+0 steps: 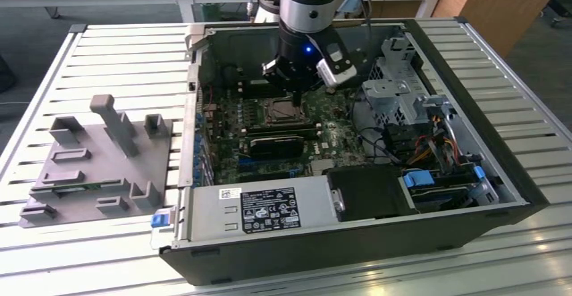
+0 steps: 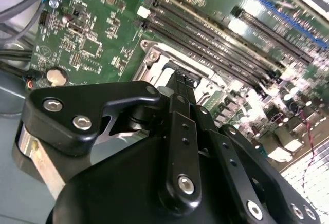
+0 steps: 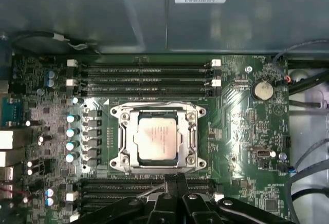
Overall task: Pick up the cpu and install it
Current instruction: 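Install the second cpu locking lever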
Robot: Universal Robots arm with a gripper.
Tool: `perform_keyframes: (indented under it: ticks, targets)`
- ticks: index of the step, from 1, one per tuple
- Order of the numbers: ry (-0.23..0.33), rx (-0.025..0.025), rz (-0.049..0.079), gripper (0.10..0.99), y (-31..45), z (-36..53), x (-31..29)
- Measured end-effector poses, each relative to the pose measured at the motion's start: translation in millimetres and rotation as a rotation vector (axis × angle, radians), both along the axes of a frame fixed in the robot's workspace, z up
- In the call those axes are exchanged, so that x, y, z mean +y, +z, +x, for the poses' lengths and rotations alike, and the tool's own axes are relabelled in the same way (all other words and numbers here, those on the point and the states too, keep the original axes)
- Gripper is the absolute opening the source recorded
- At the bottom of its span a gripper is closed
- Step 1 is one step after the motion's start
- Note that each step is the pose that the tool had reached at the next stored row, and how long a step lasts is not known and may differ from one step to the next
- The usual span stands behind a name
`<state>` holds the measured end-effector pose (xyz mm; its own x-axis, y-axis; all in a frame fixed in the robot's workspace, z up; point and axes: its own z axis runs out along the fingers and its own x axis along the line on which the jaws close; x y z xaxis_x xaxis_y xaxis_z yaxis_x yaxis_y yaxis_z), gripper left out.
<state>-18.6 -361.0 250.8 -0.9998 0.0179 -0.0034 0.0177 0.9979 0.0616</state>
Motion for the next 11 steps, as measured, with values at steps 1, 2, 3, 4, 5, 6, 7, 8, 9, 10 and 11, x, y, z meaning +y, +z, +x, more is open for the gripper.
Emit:
perform_keyframes:
  ticks: [1, 2, 3, 4, 5, 6, 7, 8, 9, 10, 11]
  targets:
    - [0.000, 0.0000, 0.000, 0.106, -0.1, 0.0, -2.0]
    - [0.000, 0.0000, 0.000, 0.106, -0.1, 0.0, -4.0]
    - [0.000, 0.0000, 0.000, 0.106, -0.2, 0.0, -6.0]
    - [0.000, 0.0000, 0.000, 0.106, -0.3, 0.0, -7.8]
    - [0.000, -0.0001, 0.000, 0.106, -0.6, -0.1, -9.2]
    - [0.000, -0.0001, 0.000, 0.106, -1.1, -1.4, -9.4]
    - [0.000, -0.0002, 0.000, 0.106, -1.8, -3.8, -9.5]
    - [0.000, 0.0000, 0.000, 0.106, -2.3, -6.6, -9.5]
    - [0.000, -0.0001, 0.000, 0.106, -2.9, -8.8, -9.5]
    - [0.000, 0.0000, 0.000, 0.106, -3.5, -10.8, -9.5]
    - [0.000, -0.0001, 0.000, 0.106, -4.1, -12.3, -9.5]
